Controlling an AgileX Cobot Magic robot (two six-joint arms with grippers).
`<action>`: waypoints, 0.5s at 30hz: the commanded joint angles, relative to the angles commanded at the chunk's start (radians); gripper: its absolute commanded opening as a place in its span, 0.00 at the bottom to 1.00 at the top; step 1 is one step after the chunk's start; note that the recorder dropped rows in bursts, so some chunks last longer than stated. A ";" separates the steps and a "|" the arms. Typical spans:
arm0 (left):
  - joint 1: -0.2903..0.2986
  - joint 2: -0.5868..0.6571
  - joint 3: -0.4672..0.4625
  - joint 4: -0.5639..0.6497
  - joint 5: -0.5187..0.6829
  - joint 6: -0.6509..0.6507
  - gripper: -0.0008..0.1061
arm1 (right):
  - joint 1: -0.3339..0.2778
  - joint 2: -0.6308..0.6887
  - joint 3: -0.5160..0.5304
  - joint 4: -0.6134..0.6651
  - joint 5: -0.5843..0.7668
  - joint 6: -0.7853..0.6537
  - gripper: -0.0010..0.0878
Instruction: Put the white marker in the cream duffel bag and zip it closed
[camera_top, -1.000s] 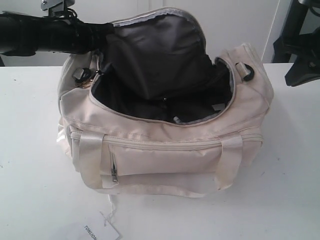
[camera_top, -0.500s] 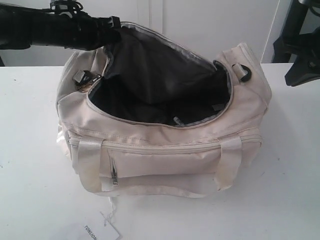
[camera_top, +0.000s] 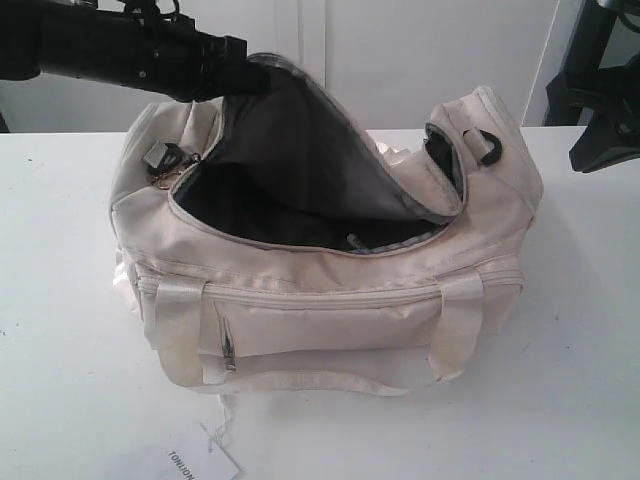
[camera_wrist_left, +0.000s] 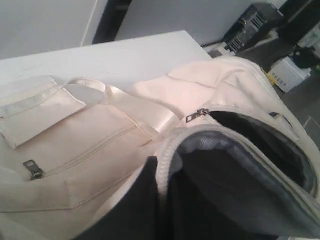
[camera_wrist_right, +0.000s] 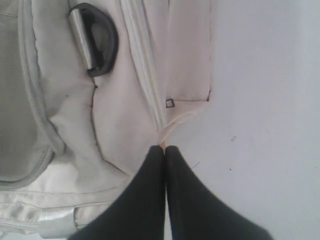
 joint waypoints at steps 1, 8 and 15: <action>0.000 0.000 0.000 0.043 0.013 0.000 0.01 | 0.000 0.000 0.000 0.000 0.000 0.000 0.01; 0.000 0.000 0.000 0.139 0.110 0.000 0.01 | 0.000 0.000 0.000 0.000 0.000 0.000 0.01; 0.000 0.000 0.000 0.189 0.167 0.000 0.01 | 0.000 0.000 0.000 -0.002 0.010 0.000 0.01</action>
